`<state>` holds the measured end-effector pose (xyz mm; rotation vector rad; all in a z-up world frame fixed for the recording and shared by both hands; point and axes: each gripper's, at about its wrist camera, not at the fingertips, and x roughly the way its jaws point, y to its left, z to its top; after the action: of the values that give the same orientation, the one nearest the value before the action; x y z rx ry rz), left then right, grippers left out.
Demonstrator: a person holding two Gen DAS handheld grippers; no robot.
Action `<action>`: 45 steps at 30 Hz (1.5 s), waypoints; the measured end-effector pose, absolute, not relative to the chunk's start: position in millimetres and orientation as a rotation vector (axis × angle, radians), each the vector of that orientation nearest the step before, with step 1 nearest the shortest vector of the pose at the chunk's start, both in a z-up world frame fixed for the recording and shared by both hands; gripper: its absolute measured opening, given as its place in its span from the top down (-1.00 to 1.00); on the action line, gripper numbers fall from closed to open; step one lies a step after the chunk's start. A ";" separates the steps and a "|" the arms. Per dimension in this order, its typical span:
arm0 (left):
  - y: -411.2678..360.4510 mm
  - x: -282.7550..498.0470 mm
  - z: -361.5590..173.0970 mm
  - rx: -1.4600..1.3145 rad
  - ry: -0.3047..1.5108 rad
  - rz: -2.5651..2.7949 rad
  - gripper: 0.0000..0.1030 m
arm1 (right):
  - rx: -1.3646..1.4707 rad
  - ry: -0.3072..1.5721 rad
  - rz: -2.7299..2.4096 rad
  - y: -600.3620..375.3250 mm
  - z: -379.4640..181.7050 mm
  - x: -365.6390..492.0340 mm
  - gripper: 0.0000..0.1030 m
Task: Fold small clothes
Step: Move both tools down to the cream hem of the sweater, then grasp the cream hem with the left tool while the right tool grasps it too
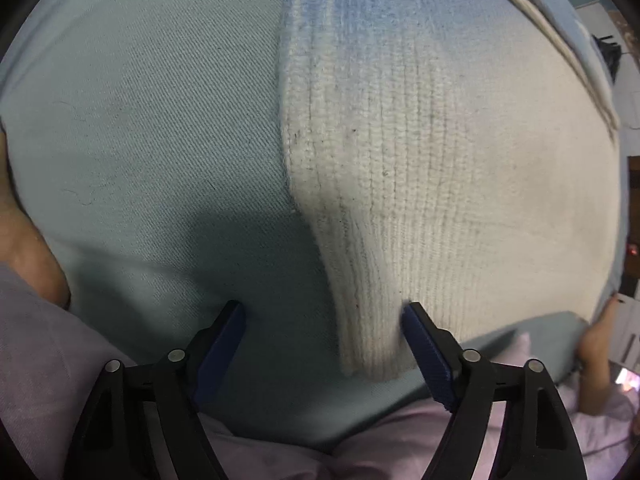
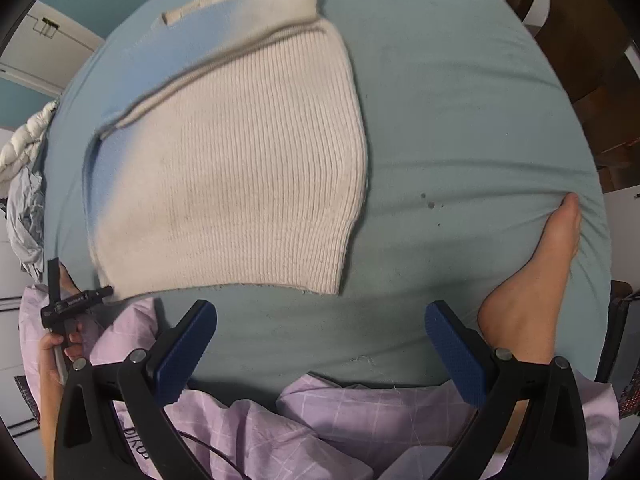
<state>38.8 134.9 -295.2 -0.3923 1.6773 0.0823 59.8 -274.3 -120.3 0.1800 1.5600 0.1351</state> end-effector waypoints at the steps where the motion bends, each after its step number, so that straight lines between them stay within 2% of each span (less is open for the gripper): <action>1: 131.4 39.7 -294.5 -0.380 1.678 0.098 -0.53 | 0.181 1.573 0.141 -273.0 -125.1 59.3 -0.97; 4: 117.1 44.2 -291.8 -0.326 1.665 0.142 -0.45 | 0.224 1.640 0.160 -272.7 -147.7 61.4 -0.97; 5: 113.0 45.8 -289.4 -0.316 1.654 0.141 -0.33 | 0.244 1.665 0.162 -273.3 -156.7 62.5 -0.97; 7: 102.9 52.0 -283.5 -0.320 1.637 0.123 0.04 | 0.274 1.717 0.157 -275.3 -176.7 65.2 -0.97; 8: 96.7 56.4 -280.3 -0.336 1.632 0.102 0.42 | 0.282 1.733 0.157 -276.1 -185.0 66.8 -0.97; 9: 92.1 58.4 -278.1 -0.362 1.631 0.069 0.68 | 0.282 1.742 0.157 -276.4 -192.2 68.5 -0.97; 15: 74.5 63.4 -269.7 -0.404 1.613 0.064 0.82 | 0.248 1.829 0.111 -274.5 -239.3 74.4 -0.93; 16: 79.8 63.7 -266.5 -0.431 1.608 0.057 0.82 | 0.252 1.838 0.123 -272.5 -245.0 74.1 -0.88; 20: 91.1 57.6 -249.7 -0.475 1.567 0.035 0.83 | 0.252 1.846 0.143 -264.4 -264.5 79.3 -0.40; 24: 75.1 60.4 -220.3 -0.441 1.492 0.016 0.84 | 0.226 1.809 0.168 -250.0 -268.8 86.8 -0.32; 25: 71.0 60.5 -214.6 -0.422 1.472 0.015 0.84 | 0.202 1.801 0.172 -245.7 -267.3 86.5 -0.17; 26: 66.6 63.7 -204.6 -0.391 1.440 0.013 0.84 | 0.149 1.788 0.171 -239.5 -264.3 85.6 0.47; 27: 62.6 67.8 -192.8 -0.360 1.405 0.005 0.84 | 0.089 1.768 0.187 -232.6 -260.6 84.7 0.87; 30: 59.5 85.7 -163.3 -0.320 1.322 -0.011 0.85 | -0.008 1.725 0.237 -218.7 -243.7 84.9 0.91; 33: 80.7 94.3 -125.8 -0.399 1.242 -0.047 0.85 | 0.030 1.615 0.280 -226.0 -204.0 90.7 0.91; 40: 119.0 85.8 -36.0 -0.539 1.044 -0.063 0.86 | 0.483 1.324 0.377 -288.4 -73.5 86.6 0.92; 45: 114.2 65.9 17.0 -0.445 0.913 -0.052 0.86 | 0.678 1.087 0.432 -312.2 4.6 55.0 0.93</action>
<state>65.9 114.2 17.0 -0.4454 0.9125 -0.0519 55.0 -312.2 4.6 0.6778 1.0874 0.4320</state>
